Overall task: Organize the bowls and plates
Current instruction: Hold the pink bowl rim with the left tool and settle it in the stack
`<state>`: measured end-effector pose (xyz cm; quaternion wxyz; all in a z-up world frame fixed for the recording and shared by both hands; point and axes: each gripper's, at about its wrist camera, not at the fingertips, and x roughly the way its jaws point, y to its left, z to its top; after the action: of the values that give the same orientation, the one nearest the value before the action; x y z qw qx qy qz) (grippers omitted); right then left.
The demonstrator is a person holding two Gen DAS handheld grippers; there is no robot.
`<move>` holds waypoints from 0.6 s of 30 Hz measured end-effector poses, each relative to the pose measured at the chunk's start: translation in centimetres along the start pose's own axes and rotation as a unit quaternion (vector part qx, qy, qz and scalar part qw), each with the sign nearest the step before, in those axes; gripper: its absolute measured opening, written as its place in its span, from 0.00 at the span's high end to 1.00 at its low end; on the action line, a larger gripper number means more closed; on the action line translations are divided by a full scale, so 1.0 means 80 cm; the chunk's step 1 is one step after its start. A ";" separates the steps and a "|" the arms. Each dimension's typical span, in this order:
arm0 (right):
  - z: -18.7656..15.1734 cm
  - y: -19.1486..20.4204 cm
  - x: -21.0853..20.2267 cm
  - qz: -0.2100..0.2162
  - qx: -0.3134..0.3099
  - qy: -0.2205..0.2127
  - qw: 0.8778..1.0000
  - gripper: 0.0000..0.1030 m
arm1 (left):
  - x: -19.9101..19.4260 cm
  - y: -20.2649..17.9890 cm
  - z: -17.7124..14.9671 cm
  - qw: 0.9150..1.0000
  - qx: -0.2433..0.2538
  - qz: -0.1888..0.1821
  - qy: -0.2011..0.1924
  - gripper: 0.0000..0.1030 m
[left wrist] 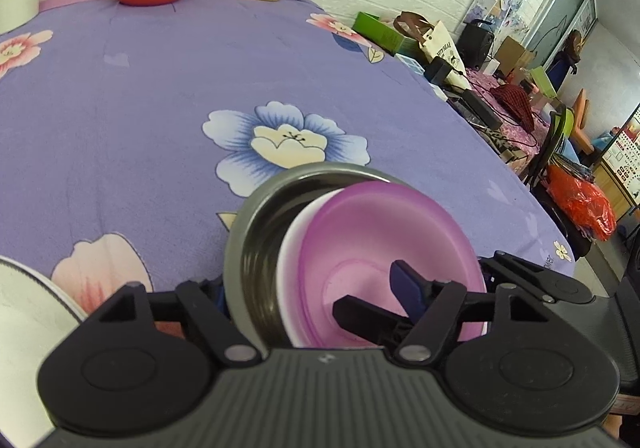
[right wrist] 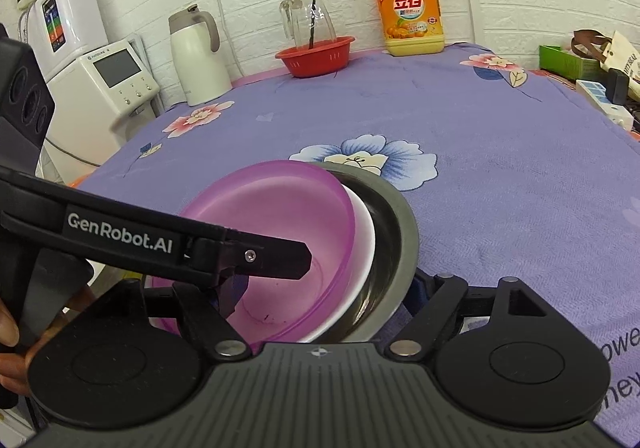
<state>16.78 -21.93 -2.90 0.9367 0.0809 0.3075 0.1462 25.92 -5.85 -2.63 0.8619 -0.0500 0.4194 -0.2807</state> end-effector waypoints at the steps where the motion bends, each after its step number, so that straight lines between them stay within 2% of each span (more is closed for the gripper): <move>1: 0.000 0.001 -0.001 -0.002 0.001 0.002 1.000 0.00 | 0.000 -0.001 -0.001 1.000 -0.002 0.001 0.000 0.29; 6: 0.003 0.009 -0.006 -0.009 0.002 0.005 1.000 0.00 | -0.001 -0.006 -0.003 1.000 -0.009 -0.001 0.003 0.29; 9: 0.005 0.010 -0.011 -0.016 -0.001 0.004 1.000 0.00 | -0.001 -0.008 0.000 1.000 -0.026 -0.016 0.006 0.29; 13: 0.012 0.013 -0.026 -0.034 -0.013 -0.008 0.999 0.00 | -0.012 -0.020 0.003 0.999 -0.018 -0.026 -0.007 0.29; 18: 0.020 0.027 -0.044 -0.037 -0.026 -0.029 0.999 0.00 | -0.045 -0.019 0.004 0.999 -0.013 -0.025 -0.033 0.29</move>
<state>14.58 -21.16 0.84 0.9518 0.0494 0.2795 0.1165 23.72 -5.27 0.54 0.8673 -0.0810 0.3926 -0.2949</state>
